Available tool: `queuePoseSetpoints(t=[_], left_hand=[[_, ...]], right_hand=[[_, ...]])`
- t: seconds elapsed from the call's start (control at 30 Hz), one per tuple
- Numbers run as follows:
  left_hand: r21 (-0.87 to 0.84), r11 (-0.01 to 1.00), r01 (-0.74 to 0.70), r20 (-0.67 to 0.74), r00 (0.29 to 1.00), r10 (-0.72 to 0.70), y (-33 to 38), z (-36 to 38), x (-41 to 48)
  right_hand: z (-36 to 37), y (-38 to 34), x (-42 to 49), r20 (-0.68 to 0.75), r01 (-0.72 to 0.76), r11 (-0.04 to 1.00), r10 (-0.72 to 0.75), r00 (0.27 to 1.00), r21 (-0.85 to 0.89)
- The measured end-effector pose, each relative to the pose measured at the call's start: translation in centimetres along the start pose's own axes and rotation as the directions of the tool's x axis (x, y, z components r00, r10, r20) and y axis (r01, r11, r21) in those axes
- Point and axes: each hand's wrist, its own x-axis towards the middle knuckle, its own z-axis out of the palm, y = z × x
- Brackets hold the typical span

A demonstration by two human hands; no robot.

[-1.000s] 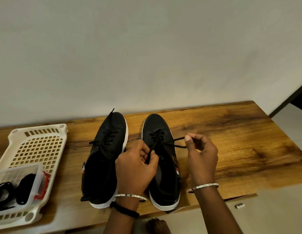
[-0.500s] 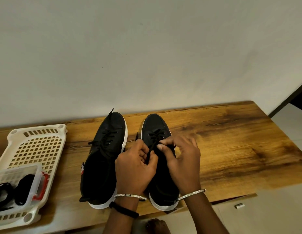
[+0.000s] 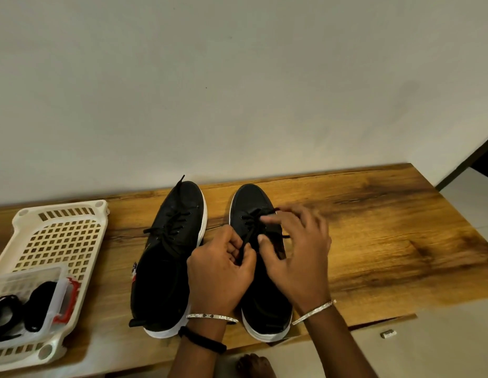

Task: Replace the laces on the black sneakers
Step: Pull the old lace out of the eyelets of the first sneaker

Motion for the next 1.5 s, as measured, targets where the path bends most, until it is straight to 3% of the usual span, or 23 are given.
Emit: queuePoseSetpoints(t=[0.1,0.37,0.53,0.8,1.0,1.23,1.3,1.37,1.43,1.5], left_hand=[[-0.002,1.000,-0.010,0.016,1.000,0.010,0.0,-0.1,0.0],[-0.009,1.000,-0.026,0.022,0.999,0.026,-0.1,-0.2,0.0],[-0.026,0.999,-0.026,0.021,0.999,0.026,-0.1,-0.1,0.0],[-0.025,1.000,-0.019,0.027,0.999,0.019,0.0,-0.2,0.1],[-0.034,0.999,-0.021,0.031,0.999,0.022,-0.1,-0.2,0.1],[-0.035,0.999,-0.019,0.016,1.000,0.019,-0.1,-0.1,0.0],[-0.030,1.000,-0.006,0.008,1.000,0.006,-0.1,-0.1,0.0],[-0.036,0.999,-0.008,0.008,1.000,0.008,-0.2,0.0,0.0],[-0.041,0.999,-0.013,0.006,1.000,0.013,-0.2,0.0,0.0],[-0.042,0.999,-0.014,0.002,1.000,0.014,-0.2,0.0,0.1]], right_hand=[[0.8,0.0,-0.8,0.075,0.080,0.983,-0.069,0.995,-0.165],[0.8,-0.5,-0.7,0.044,0.132,0.938,-0.125,0.991,-0.321],[0.6,-0.8,-0.6,0.108,0.133,0.929,-0.101,0.989,-0.346],[0.7,-0.5,-0.7,0.009,0.122,0.937,-0.126,0.992,-0.326],[0.9,-0.5,-0.7,0.079,0.089,0.929,-0.065,0.995,-0.359],[0.9,-0.4,-0.7,-0.031,0.111,0.947,-0.126,0.992,-0.302],[0.7,-0.5,-0.5,-0.122,-0.037,0.992,0.022,0.992,-0.120],[0.3,0.1,0.2,-0.205,-0.253,0.938,0.303,0.931,0.236],[-0.3,1.7,0.9,-0.116,-0.456,0.689,0.612,0.782,0.563],[-0.6,3.2,0.9,0.112,-0.657,0.447,0.771,0.627,0.607]])
